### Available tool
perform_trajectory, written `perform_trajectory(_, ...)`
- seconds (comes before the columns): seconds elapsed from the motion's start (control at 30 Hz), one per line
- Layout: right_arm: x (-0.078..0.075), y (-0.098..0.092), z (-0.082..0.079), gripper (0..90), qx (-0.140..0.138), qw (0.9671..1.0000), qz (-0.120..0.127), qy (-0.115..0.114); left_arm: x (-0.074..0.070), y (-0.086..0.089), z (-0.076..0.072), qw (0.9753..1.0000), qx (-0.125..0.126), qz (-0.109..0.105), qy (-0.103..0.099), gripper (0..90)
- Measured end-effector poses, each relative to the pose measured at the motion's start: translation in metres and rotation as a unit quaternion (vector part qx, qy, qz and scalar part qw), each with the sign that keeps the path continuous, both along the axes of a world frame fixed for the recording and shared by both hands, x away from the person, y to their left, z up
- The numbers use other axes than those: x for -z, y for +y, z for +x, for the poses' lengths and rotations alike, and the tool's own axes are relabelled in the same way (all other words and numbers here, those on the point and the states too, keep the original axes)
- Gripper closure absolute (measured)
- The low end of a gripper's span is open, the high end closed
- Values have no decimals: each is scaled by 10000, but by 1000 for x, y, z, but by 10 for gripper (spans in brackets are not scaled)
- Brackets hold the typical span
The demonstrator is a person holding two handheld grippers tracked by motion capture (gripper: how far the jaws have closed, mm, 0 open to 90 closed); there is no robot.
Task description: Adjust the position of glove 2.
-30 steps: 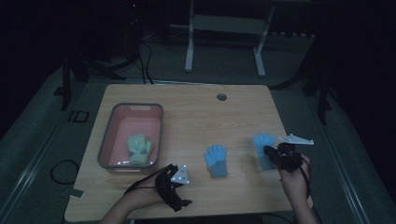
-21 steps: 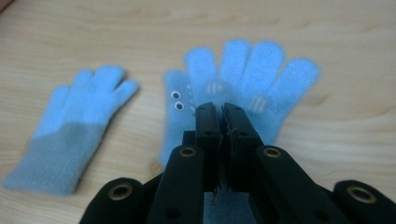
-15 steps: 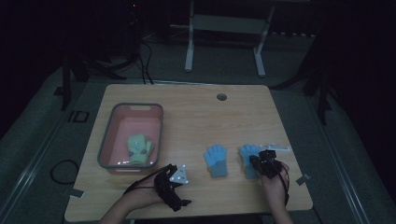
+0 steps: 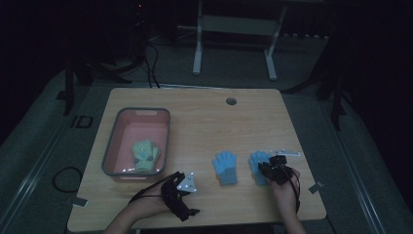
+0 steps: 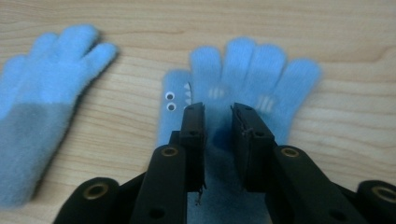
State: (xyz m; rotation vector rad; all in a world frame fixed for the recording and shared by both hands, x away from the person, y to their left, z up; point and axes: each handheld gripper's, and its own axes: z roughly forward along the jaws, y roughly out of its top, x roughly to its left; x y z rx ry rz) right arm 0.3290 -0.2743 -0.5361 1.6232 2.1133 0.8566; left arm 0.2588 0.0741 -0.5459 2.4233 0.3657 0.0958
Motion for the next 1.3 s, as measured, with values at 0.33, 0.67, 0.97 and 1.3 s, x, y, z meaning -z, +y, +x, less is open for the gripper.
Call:
perform_trajectory(0.33, -13, -16, 4, 519, -755, 9971, -61, -16, 0, 1, 0, 10000, -6, -25, 2, 44)
perform_trajectory(0.67, -23, -44, 8, 615, -2239, 9740, -144, -306, 0, 2, 0, 10000, -21, -64, 31, 44)
perform_trajectory(0.97, -10, -45, 18, 605, -2444, 9692, -162, -236, 0, 3, 0, 10000, -17, -95, 17, 44)
perform_trajectory(1.3, 8, -37, 15, 669, -2360, 9703, -453, -298, 1, 4, 0, 9999, -45, -97, 24, 45)
